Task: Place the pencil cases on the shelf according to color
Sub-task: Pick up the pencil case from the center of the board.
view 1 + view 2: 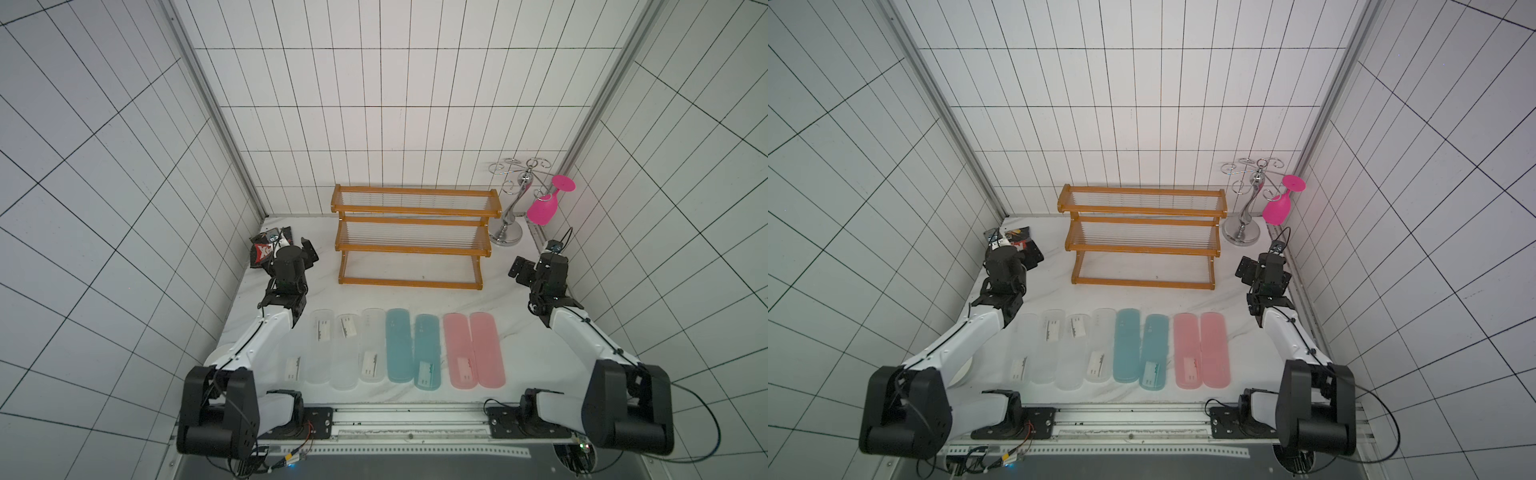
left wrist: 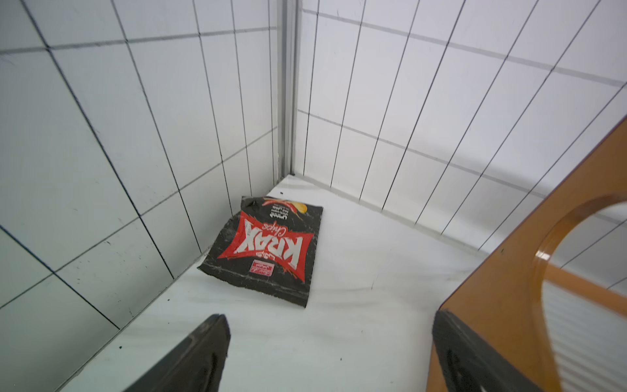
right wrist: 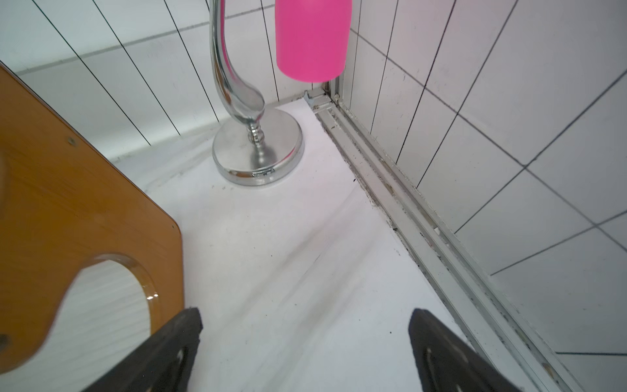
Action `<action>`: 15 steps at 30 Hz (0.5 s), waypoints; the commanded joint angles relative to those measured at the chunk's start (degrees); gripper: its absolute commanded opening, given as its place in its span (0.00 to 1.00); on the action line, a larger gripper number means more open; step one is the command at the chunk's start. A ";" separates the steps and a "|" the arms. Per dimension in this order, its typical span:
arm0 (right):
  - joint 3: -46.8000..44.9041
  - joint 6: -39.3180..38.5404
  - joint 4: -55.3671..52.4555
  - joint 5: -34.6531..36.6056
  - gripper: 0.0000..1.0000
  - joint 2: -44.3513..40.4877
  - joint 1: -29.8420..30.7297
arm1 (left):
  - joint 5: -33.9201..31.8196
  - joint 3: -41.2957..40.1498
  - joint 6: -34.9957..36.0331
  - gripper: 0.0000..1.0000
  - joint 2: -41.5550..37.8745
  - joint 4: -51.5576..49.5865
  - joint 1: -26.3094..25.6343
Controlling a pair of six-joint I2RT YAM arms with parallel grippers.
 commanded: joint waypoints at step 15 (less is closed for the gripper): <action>-6.99 22.74 -42.41 -5.76 0.99 -11.18 23.78 | 7.67 4.22 -16.38 0.98 -15.78 -38.08 -20.17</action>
